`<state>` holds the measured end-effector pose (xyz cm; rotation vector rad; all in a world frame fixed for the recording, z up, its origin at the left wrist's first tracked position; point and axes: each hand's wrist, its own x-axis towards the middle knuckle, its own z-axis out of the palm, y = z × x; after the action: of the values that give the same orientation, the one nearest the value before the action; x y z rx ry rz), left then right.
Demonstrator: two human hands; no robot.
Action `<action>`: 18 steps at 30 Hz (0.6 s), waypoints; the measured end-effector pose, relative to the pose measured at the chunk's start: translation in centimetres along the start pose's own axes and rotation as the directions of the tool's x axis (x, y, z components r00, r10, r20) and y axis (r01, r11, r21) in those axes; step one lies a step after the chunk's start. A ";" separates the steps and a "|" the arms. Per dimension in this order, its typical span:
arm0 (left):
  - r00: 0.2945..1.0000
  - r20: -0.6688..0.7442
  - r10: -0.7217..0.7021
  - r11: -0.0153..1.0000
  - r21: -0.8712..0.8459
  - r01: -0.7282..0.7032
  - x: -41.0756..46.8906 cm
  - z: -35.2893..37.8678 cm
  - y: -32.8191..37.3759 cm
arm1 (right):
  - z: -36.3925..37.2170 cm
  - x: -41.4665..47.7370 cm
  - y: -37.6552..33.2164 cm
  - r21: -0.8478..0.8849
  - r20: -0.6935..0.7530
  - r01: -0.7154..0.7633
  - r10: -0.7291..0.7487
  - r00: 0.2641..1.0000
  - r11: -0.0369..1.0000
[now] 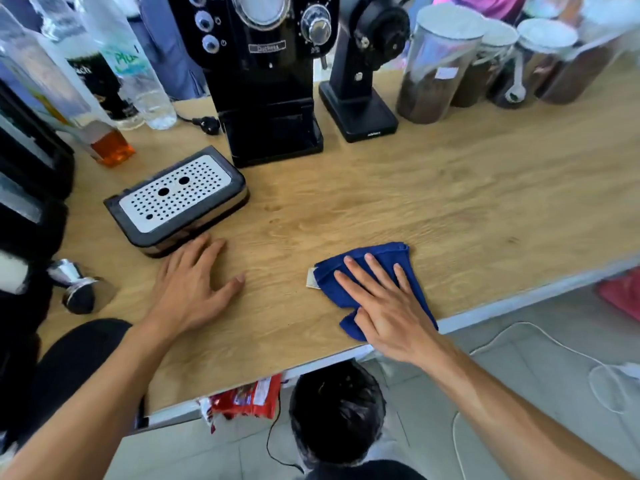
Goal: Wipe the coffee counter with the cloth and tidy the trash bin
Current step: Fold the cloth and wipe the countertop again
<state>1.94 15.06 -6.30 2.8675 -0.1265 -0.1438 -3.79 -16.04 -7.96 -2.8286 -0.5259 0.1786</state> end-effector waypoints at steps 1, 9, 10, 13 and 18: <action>1.000 0.001 -0.002 1.000 0.004 0.002 -0.2 -0.1 0.0 | 0.0 -0.1 -0.1 0.006 -0.004 -0.020 0.020 1.000 1.000; 1.000 0.017 -0.022 0.998 0.062 0.021 -1.4 -0.5 -1.2 | 0.7 7.8 -4.3 0.116 -0.030 -0.212 0.217 0.976 0.970; 1.000 0.021 -0.022 0.997 0.069 0.021 -1.6 -0.3 -1.1 | 0.7 9.1 -4.9 0.126 -0.026 -0.215 0.219 0.975 0.969; 0.999 0.023 -0.040 0.995 0.095 0.037 -1.8 0.0 -1.2 | 1.0 13.3 -7.2 0.151 -0.020 -0.181 0.186 0.982 0.972; 0.998 -0.024 -0.050 0.993 0.105 0.053 -2.0 -1.0 -2.4 | 1.1 16.6 -9.5 0.063 -0.005 -0.003 0.004 1.000 0.998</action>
<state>0.27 17.84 -5.82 2.9784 -0.0576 -0.1202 8.25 -1.11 -7.68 -2.7678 -0.5053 0.1860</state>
